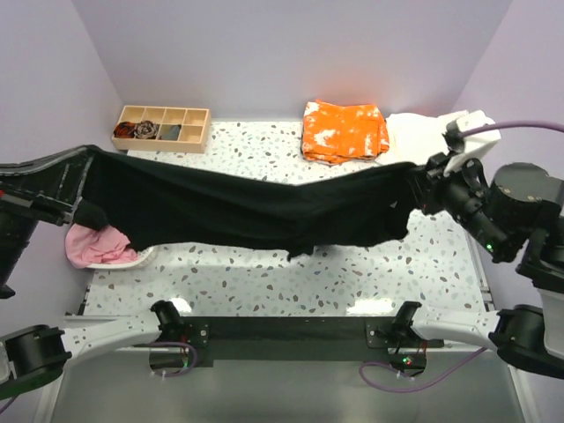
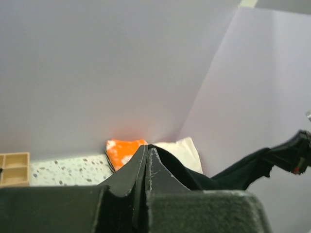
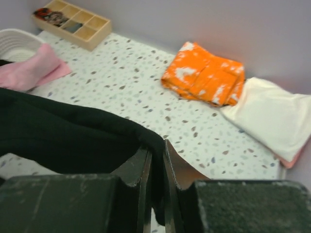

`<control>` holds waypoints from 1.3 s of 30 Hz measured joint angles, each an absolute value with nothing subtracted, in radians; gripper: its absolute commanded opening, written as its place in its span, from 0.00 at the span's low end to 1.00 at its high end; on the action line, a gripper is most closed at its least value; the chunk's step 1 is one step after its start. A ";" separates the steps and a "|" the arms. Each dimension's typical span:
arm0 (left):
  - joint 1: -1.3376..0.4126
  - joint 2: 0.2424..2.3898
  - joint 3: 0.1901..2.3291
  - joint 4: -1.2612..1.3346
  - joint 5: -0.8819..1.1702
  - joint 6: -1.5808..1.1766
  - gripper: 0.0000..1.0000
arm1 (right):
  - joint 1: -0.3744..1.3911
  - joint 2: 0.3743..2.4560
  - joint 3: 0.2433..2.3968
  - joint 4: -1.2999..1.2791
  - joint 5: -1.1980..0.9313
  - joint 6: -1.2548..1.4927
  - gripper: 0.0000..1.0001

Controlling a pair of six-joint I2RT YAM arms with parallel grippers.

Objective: Fold and stack the t-shirts
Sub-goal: Flatten out the tshirt

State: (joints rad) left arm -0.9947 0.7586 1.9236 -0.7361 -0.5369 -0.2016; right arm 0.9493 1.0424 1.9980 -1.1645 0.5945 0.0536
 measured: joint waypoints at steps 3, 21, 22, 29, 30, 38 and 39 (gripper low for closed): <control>-0.995 0.816 1.993 -0.847 -0.455 -0.250 0.00 | 0.949 1.001 1.994 -1.195 0.472 0.110 0.02; -1.005 0.821 1.757 -1.088 -0.867 -0.518 0.00 | 0.948 0.912 1.752 -1.087 0.913 0.199 0.11; -1.005 0.829 1.676 -1.077 -0.900 -0.538 0.00 | 0.948 0.925 1.704 -1.063 0.953 0.204 0.11; -0.960 0.979 1.257 -0.862 -0.942 -0.575 0.00 | 0.944 1.007 1.354 -0.862 1.098 0.209 0.11; -0.926 1.001 1.201 -0.816 -0.928 -0.572 0.00 | 0.940 1.021 1.324 -0.836 1.113 0.207 0.11; -0.665 1.150 0.983 -0.405 -0.882 -0.500 0.00 | 0.799 1.065 1.213 -0.599 1.164 0.180 0.13; -0.646 1.184 0.983 -0.352 -0.881 -0.485 0.00 | 0.769 1.079 1.209 -0.580 1.160 0.178 0.13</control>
